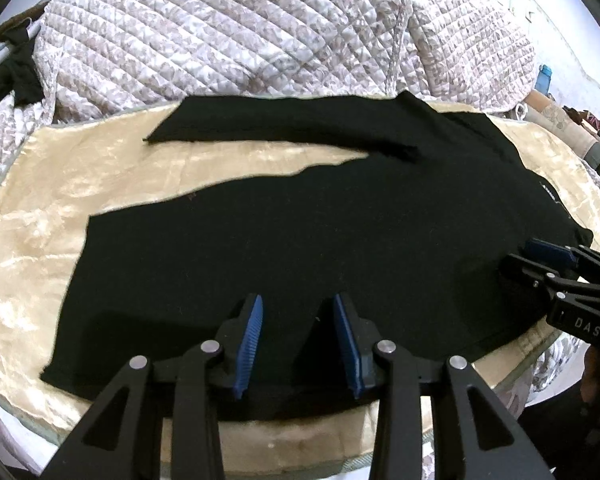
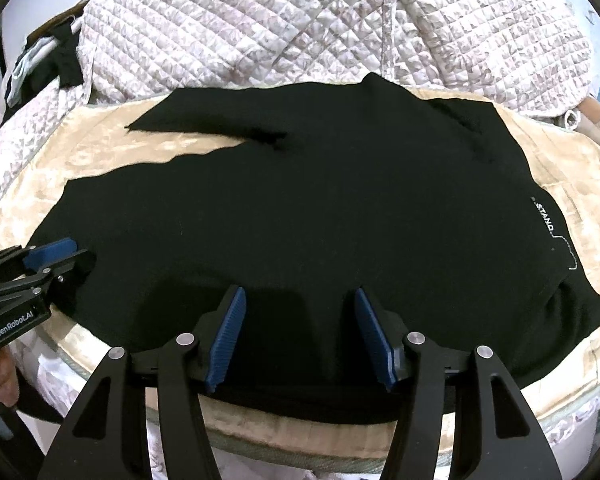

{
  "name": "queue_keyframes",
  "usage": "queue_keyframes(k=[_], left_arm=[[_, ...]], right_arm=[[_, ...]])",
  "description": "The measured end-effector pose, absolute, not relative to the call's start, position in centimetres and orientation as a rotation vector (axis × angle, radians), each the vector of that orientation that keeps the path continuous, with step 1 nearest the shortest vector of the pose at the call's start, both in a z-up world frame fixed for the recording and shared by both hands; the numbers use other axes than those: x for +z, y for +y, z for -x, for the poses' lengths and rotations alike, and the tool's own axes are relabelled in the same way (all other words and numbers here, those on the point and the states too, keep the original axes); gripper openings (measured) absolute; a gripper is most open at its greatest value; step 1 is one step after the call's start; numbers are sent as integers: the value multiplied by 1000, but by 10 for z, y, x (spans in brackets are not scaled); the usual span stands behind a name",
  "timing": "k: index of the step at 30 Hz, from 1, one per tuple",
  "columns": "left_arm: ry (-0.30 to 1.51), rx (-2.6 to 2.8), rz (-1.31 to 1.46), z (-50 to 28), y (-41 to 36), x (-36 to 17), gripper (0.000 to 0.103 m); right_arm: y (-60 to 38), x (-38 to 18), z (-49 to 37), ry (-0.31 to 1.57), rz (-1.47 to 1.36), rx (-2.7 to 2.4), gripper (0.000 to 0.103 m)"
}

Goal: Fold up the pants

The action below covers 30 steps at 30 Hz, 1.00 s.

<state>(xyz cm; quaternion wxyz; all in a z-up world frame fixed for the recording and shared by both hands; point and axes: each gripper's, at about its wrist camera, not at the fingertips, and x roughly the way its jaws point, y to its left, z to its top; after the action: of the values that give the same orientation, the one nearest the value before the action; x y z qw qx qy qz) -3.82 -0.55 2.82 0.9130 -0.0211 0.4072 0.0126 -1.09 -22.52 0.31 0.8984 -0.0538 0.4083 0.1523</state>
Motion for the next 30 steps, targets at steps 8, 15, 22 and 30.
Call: queue_keyframes(k=[8, 15, 22, 30], left_arm=[[875, 66, 105, 30, 19, 22, 40], [882, 50, 84, 28, 16, 20, 40], [903, 19, 87, 22, 17, 30, 40], [899, -54, 74, -26, 32, 57, 47]], right_arm=[[-238, 0, 2, 876, 82, 237, 57], [-246, 6, -1, 871, 62, 214, 57], [-247, 12, -5, 901, 37, 242, 57], [-245, 32, -43, 894, 55, 314, 63]])
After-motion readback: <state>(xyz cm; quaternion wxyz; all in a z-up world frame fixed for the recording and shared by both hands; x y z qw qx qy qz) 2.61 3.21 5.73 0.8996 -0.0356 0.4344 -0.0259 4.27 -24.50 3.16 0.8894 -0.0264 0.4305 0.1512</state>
